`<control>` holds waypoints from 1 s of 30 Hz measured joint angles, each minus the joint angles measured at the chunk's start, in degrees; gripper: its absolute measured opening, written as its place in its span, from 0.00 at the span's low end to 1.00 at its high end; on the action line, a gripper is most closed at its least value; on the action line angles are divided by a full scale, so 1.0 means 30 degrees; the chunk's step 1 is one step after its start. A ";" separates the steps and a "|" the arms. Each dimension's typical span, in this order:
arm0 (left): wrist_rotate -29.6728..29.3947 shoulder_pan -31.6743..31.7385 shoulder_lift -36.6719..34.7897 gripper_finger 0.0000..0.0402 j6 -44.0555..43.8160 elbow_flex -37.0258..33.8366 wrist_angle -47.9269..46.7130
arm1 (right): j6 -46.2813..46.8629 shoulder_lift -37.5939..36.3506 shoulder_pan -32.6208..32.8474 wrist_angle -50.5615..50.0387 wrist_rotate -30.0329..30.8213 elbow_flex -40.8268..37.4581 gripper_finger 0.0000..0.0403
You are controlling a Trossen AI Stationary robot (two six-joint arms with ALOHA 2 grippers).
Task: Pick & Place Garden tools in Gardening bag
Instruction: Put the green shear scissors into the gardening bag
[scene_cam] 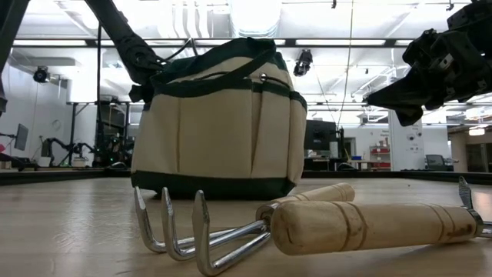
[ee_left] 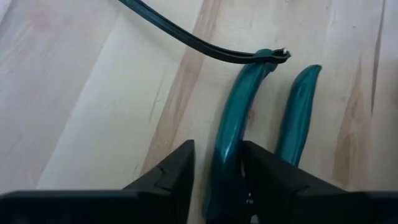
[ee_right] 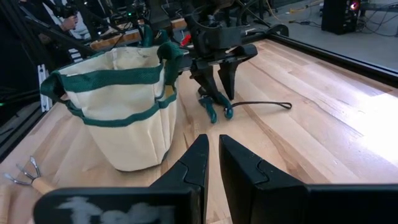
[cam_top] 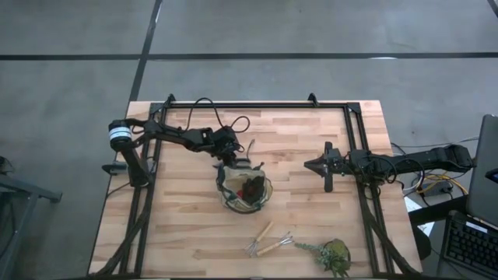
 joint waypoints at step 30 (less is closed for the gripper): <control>0.0115 0.0007 0.0000 0.15 -0.0550 -0.0015 0.0078 | 0.0006 0.0015 0.0000 0.0007 0.0000 0.0000 0.08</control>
